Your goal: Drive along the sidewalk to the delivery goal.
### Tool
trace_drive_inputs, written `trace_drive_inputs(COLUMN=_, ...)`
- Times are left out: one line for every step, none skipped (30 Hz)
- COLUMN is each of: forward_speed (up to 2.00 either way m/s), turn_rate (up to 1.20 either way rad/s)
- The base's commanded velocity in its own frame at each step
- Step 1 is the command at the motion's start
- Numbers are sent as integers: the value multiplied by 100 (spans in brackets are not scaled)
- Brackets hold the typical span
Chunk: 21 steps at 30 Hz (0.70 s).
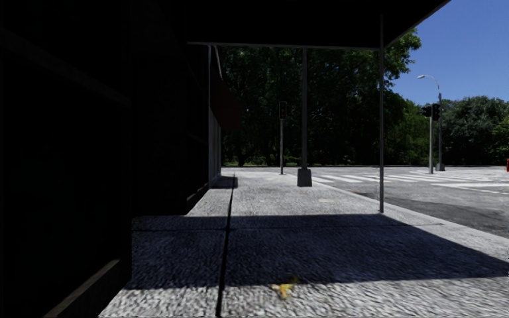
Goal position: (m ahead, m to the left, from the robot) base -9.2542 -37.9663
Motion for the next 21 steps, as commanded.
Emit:
trace_drive_inputs(forward_speed=200, turn_rate=0)
trace_drive_inputs(forward_speed=200, turn_rate=0)
trace_drive_inputs(forward_speed=200, turn_rate=0)
trace_drive_inputs(forward_speed=200, turn_rate=0)
trace_drive_inputs(forward_speed=200, turn_rate=0)
trace_drive_inputs(forward_speed=200, turn_rate=0)
trace_drive_inputs(forward_speed=200, turn_rate=0)
trace_drive_inputs(forward_speed=200, turn_rate=0)
trace_drive_inputs(forward_speed=200, turn_rate=0)
trace_drive_inputs(forward_speed=200, turn_rate=0)
trace_drive_inputs(forward_speed=200, turn_rate=0)
trace_drive_inputs(forward_speed=200, turn_rate=0)
trace_drive_inputs(forward_speed=200, turn_rate=0)
trace_drive_inputs(forward_speed=200, turn_rate=0)
trace_drive_inputs(forward_speed=200, turn_rate=0)
trace_drive_inputs(forward_speed=200, turn_rate=0)
trace_drive_inputs(forward_speed=200, turn_rate=0)
trace_drive_inputs(forward_speed=200, turn_rate=0)
trace_drive_inputs(forward_speed=200, turn_rate=0)
trace_drive_inputs(forward_speed=200, turn_rate=0)
trace_drive_inputs(forward_speed=200, turn_rate=0)
